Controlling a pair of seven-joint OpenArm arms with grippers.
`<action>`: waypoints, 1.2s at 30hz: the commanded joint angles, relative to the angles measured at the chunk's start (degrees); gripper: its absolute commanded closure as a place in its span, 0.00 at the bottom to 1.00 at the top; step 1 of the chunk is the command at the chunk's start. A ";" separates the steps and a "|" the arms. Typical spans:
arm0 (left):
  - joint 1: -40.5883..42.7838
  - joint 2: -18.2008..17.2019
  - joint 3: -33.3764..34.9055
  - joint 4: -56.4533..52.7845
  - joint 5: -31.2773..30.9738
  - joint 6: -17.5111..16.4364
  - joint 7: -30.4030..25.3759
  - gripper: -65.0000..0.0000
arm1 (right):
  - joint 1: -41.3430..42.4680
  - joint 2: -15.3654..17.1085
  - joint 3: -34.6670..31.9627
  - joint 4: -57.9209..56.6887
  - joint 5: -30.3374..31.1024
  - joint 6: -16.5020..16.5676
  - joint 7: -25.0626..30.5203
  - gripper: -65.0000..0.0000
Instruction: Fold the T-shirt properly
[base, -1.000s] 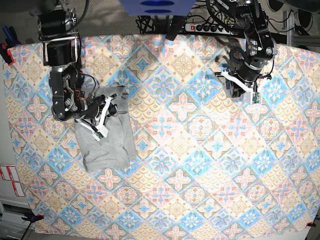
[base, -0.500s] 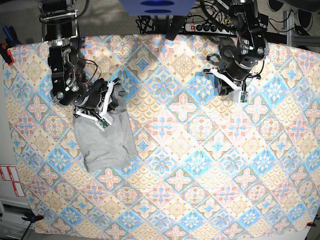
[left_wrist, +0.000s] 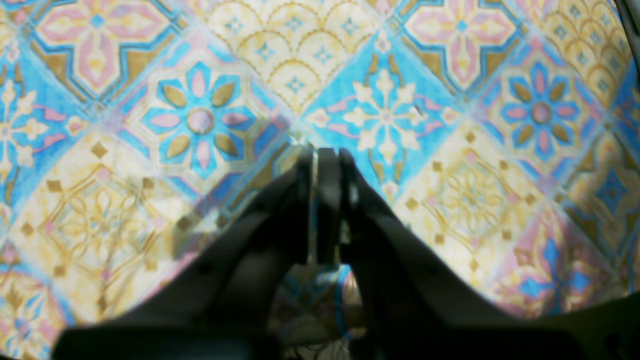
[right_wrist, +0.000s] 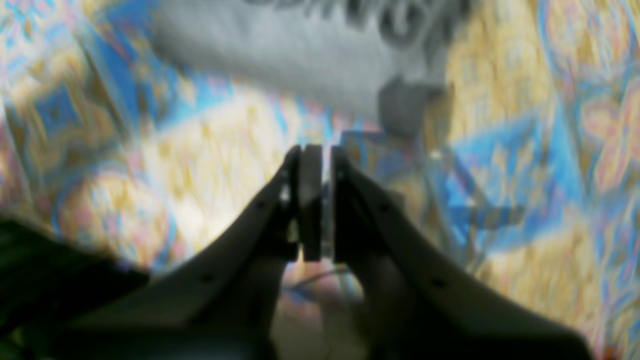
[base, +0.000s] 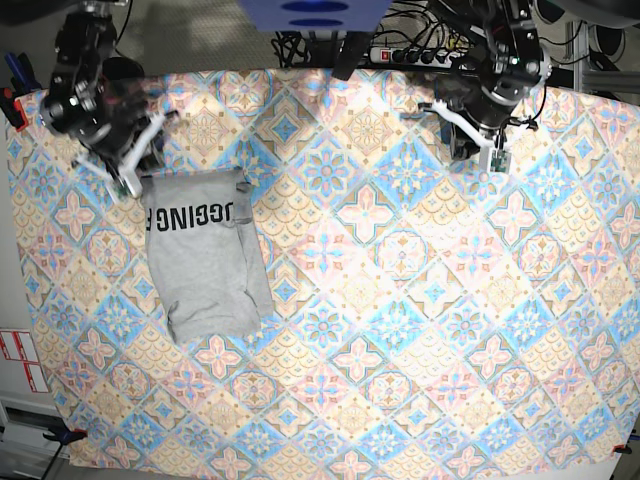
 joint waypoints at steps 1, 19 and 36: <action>2.32 -0.19 -0.08 2.41 -0.62 -0.18 -0.97 1.00 | -2.59 0.26 2.06 1.41 0.09 0.31 0.36 0.99; 25.00 -2.04 -6.06 -1.11 -0.62 -0.18 -1.23 1.00 | -26.15 -8.00 17.97 -4.31 0.00 0.31 0.45 1.00; 12.52 -2.13 -5.62 -39.26 -0.18 -0.18 -1.58 1.00 | -15.34 -5.19 4.52 -46.68 -0.35 0.31 12.67 1.00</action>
